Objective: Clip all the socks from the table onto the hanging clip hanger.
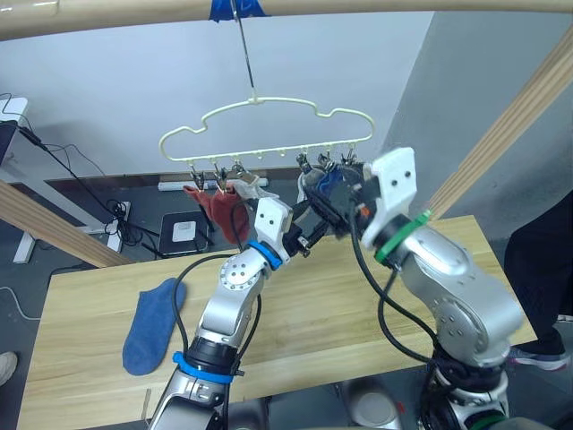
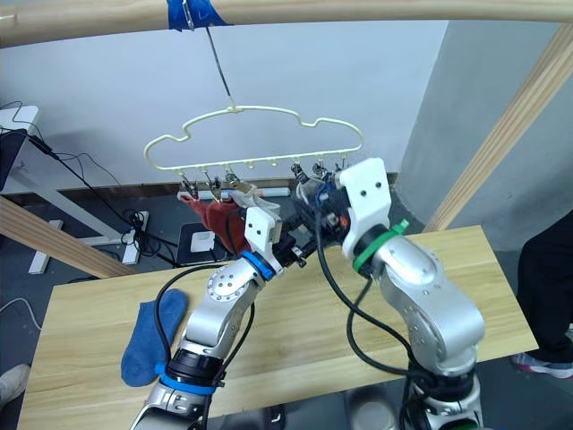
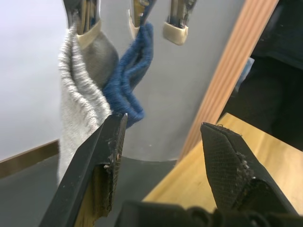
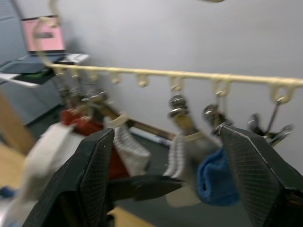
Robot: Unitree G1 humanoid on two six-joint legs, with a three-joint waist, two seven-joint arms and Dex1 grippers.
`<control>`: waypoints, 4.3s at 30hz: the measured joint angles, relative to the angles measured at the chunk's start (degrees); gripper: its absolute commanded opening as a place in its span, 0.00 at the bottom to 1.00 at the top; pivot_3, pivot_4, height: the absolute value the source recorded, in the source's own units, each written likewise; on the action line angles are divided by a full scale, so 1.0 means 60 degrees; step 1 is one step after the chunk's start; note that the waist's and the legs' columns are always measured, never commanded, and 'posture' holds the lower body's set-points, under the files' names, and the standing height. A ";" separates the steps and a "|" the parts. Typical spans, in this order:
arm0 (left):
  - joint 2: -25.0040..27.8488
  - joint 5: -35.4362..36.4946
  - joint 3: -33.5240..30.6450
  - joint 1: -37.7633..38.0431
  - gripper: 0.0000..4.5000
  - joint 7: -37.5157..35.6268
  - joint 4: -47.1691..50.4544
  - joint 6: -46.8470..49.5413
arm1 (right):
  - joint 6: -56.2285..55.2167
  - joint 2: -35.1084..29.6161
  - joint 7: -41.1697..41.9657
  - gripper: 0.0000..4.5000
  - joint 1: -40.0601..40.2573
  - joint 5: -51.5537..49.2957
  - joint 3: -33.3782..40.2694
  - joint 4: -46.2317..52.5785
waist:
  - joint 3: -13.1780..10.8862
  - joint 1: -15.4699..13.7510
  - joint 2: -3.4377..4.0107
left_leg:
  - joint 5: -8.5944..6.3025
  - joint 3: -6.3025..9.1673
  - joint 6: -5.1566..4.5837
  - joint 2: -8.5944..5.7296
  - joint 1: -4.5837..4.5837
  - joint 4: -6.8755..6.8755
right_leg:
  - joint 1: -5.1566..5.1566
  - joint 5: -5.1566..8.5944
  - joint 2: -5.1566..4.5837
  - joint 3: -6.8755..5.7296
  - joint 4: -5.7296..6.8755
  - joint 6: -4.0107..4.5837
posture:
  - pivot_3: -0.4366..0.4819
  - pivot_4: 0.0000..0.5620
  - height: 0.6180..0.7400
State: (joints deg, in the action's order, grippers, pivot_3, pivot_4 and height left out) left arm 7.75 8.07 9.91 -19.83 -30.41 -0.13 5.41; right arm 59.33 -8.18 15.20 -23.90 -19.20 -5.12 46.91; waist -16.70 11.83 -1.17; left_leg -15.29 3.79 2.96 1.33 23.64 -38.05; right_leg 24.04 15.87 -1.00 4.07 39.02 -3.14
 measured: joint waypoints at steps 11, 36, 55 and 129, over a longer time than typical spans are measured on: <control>0.2802 0.2680 -0.0826 0.0797 0.61 -0.2885 0.2431 0.1592 | -0.1078 -0.1077 -0.0299 0.82 0.0487 0.0494 0.0323 -0.0031 | 0.0000 0.0160 0.0001 | 0.0003 -0.0002 0.0002 0.0028 -0.0011 0.0002 | 0.0002 -0.0003 0.0039 0.0009 0.0009 0.0000 | 0.15 0.47 1.00; 0.5123 0.5146 -0.2391 -0.0229 0.61 -0.3701 0.3965 0.4210 | -0.1642 -0.0077 -0.1772 0.57 -0.0420 0.2267 -0.0288 -0.2347 | 0.0000 -0.0112 0.0001 | 0.0009 -0.0004 0.0014 0.0028 -0.0011 0.0002 | 0.0006 -0.0005 0.0033 0.0009 0.0009 0.0004 | 0.20 0.44 1.00; 0.4977 0.5026 -0.2185 -0.0703 0.61 -0.3611 0.3706 0.4233 | -0.2173 0.0577 -0.2203 0.57 -0.0964 0.2756 -0.0293 -0.3541 | 0.0001 -0.0104 0.0002 | 0.0010 -0.0005 0.0015 0.0028 -0.0011 0.0000 | 0.0007 -0.0006 0.0032 0.0009 0.0012 0.0006 | 0.21 0.43 1.00; 0.4739 0.4599 -0.1896 -0.0756 0.61 -0.4021 0.3338 0.4003 | -0.1964 0.2708 -0.3907 0.57 -0.1370 0.1837 0.0659 -0.3641 | 0.0013 -0.0079 0.0003 | 0.0037 0.0000 0.0050 0.0024 -0.0030 -0.0020 | 0.0019 -0.0009 0.0030 0.0008 0.0111 0.0011 | 0.19 0.40 1.00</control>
State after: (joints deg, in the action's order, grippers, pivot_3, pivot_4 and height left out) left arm 36.18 35.67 -1.47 -24.36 -54.53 19.90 29.43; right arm 47.54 8.06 -8.24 -32.13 -8.18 -1.16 25.06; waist -16.62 11.36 -1.15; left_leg -15.07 3.79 3.27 1.48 23.46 -38.18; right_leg 24.15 15.81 -0.82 4.11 39.68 -3.07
